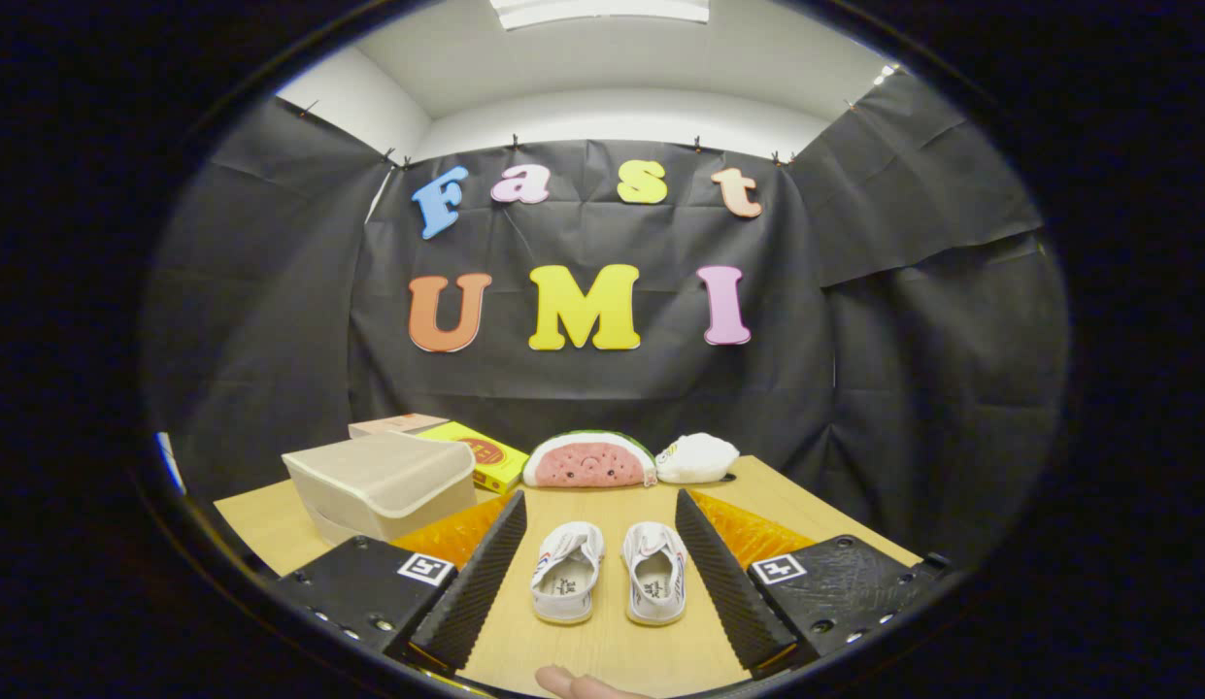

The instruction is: Open the storage box then place both shoes into the box .Put the left shoe in first, then the right shoe, with the right side of both shoes facing outward in a uniform manner.

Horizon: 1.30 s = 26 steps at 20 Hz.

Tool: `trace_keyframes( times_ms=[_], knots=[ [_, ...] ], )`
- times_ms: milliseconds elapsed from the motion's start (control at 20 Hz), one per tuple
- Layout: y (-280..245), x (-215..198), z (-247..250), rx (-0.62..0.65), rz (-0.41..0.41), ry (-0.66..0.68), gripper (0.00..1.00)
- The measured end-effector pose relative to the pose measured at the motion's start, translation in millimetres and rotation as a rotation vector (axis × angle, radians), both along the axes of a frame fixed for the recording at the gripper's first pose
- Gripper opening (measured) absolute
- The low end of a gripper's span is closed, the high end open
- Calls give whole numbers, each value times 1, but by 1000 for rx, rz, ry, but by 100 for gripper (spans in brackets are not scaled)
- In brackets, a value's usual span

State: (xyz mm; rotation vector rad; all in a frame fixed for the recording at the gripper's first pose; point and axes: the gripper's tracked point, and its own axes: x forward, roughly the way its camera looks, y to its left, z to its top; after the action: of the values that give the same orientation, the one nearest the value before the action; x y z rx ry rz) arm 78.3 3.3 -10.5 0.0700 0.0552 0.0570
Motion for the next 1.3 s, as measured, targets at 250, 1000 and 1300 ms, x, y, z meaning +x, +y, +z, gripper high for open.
trace_keyframes(
  times_ms=[250, 1000, 1300],
  knots=[
    [48, 69, -6, 41, 141, 73, 96],
    [212, 198, -50, 467, 654, 550, 95],
    [251, 200, -77, 753, 816, 801, 95]
  ],
)
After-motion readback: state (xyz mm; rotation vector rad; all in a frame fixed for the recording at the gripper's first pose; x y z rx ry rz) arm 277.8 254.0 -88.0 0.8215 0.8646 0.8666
